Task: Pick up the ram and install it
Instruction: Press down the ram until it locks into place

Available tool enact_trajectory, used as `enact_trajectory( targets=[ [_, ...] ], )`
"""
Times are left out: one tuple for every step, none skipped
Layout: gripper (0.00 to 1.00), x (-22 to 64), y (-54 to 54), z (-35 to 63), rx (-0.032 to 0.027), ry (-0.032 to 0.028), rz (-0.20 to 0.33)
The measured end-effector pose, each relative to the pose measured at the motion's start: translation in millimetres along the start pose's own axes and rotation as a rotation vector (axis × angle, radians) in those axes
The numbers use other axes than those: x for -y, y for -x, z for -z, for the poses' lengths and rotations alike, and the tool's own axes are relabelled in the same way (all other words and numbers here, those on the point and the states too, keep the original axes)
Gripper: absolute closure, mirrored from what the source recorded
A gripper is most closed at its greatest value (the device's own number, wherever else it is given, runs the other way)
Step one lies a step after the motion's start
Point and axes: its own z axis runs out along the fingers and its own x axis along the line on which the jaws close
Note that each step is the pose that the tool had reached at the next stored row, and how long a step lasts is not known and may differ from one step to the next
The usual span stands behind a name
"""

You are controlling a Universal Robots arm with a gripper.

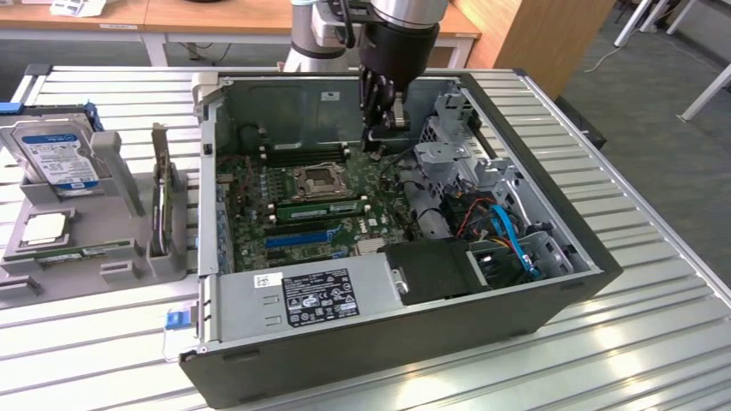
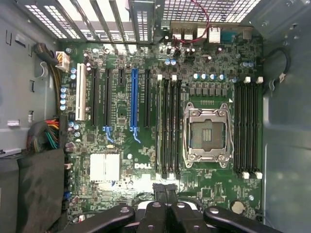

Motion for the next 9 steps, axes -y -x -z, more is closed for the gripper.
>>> enact_trajectory(
  targets=[
    [0.9, 0.0, 0.0, -1.2, 0.0, 0.0, 0.0],
    [0.9, 0.1, -0.1, -2.4, 0.0, 0.0, 0.0],
    [0.9, 0.1, -0.1, -3.7, 0.0, 0.0, 0.0],
    [0.9, 0.2, -0.1, -5.0, 0.0001, 0.0, 0.0],
    [0.9, 0.2, -0.2, -6.3, 0.0003, 0.0, 0.0],
    [0.9, 0.2, -0.2, -7.5, 0.0002, 0.0, 0.0],
    [0.9, 0.3, -0.2, -8.8, 0.0003, 0.0001, 0.0],
    [0.9, 0.3, -0.3, -10.1, 0.0003, 0.0, 0.0],
    [0.9, 0.4, -0.3, -11.3, 0.0004, 0.0, 0.0]
  ],
)
